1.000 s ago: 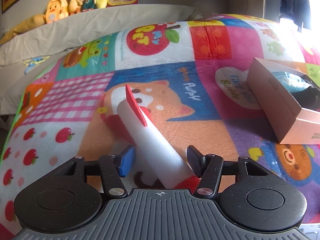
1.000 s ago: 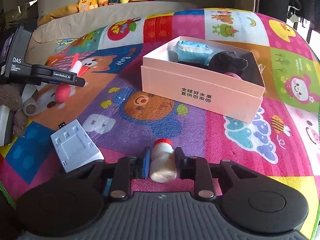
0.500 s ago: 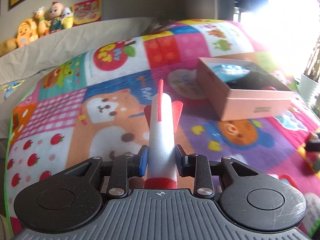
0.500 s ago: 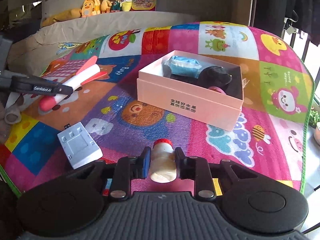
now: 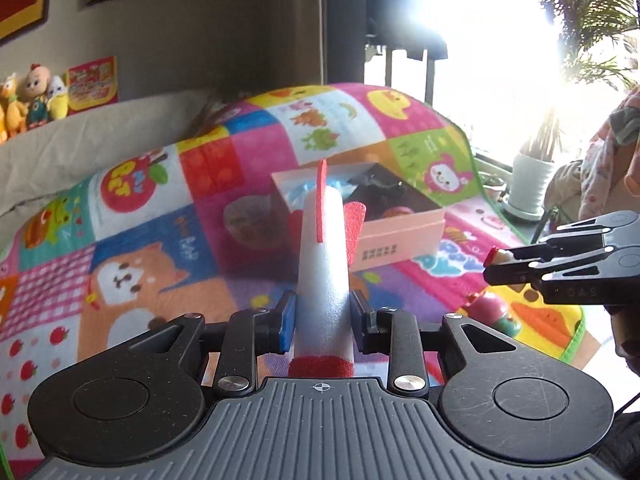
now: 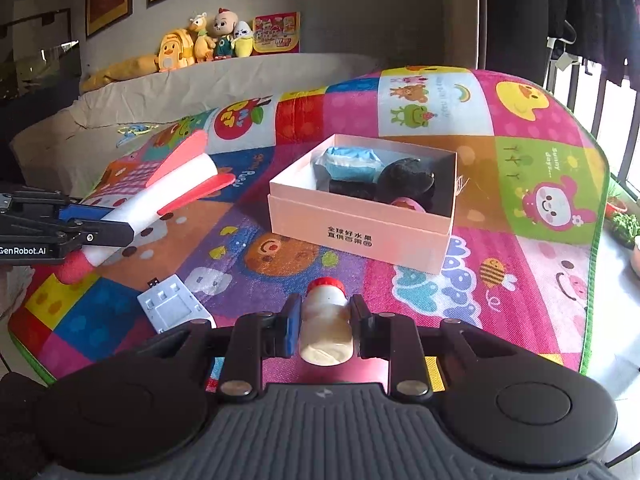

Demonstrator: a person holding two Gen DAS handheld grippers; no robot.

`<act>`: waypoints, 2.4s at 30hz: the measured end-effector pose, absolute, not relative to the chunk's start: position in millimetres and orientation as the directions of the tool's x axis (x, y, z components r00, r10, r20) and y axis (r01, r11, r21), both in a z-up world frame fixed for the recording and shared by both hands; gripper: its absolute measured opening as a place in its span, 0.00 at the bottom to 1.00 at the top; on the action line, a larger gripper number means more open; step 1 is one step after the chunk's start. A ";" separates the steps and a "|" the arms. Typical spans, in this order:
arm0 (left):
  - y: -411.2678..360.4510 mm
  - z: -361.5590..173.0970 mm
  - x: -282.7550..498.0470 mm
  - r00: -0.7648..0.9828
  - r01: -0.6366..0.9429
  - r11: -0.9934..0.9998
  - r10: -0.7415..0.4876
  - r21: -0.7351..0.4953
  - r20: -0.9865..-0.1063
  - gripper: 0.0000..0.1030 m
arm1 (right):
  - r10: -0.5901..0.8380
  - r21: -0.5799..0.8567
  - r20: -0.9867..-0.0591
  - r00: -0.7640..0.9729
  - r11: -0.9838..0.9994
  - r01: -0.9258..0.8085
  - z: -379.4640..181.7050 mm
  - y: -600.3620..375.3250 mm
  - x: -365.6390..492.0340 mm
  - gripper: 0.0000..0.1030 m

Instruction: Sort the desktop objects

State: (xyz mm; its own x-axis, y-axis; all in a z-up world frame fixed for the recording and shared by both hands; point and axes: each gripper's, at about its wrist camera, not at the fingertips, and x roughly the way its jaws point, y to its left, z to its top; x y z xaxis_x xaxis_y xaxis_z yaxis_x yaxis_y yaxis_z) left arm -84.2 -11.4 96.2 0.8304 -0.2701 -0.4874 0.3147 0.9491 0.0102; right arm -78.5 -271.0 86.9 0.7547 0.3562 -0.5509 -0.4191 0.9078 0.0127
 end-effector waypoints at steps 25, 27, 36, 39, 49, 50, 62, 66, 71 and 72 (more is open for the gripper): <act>-25.1 69.5 124.1 0.829 0.271 0.931 -0.355 -0.244 -0.432 0.64 | 0.302 0.018 -0.503 0.810 0.941 -0.339 119.8 -252.3 110.4 0.38; -13.3 67.0 108.3 0.852 0.244 0.941 -0.323 -0.234 -0.412 0.72 | 0.295 0.045 -0.504 0.812 0.948 -0.316 121.5 -261.6 119.5 0.38; 13.2 34.5 85.0 0.855 0.194 0.935 -0.310 -0.298 -0.416 0.87 | 0.194 0.014 -0.636 0.747 0.970 -0.241 93.7 -235.9 183.9 0.38; 15.4 31.6 79.3 0.869 0.207 0.930 -0.317 -0.303 -0.380 0.92 | 0.146 -0.016 -0.672 0.726 0.977 -0.211 76.6 -222.1 204.6 0.39; 27.4 24.0 77.7 0.868 0.204 0.908 -0.341 -0.367 -0.361 0.94 | -0.001 -0.238 -0.713 0.702 0.941 -0.241 80.9 -213.8 194.4 0.41; 27.5 23.7 78.3 0.867 0.200 0.907 -0.340 -0.369 -0.364 0.94 | 0.001 -0.228 -0.719 0.695 0.944 -0.237 84.6 -217.9 191.5 0.41; 31.4 22.2 78.6 0.868 0.190 0.900 -0.341 -0.393 -0.360 0.96 | 0.261 0.047 -0.632 0.730 0.953 -0.300 141.8 -211.5 167.8 0.41; 35.4 20.7 79.7 0.869 0.179 0.894 -0.339 -0.410 -0.360 0.97 | 0.229 0.016 -0.631 0.741 0.959 -0.282 131.6 -200.9 167.9 0.40; 35.2 21.2 79.5 0.869 0.183 0.892 -0.344 -0.414 -0.357 0.97 | 0.282 0.078 -0.638 0.717 0.950 -0.304 130.2 -209.1 173.1 0.40; 34.5 21.6 78.8 0.869 0.186 0.892 -0.345 -0.411 -0.355 0.97 | 0.291 0.081 -0.639 0.712 0.946 -0.314 128.9 -207.6 172.0 0.40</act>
State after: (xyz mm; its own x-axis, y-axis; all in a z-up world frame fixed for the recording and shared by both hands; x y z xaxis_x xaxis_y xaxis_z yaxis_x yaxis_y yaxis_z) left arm 78.8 34.5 21.6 0.8688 -0.3449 -0.3553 0.1861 0.8924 -0.4112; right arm 172.0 -207.6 128.9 0.7119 0.2913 -0.6390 -0.3144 0.9458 0.0809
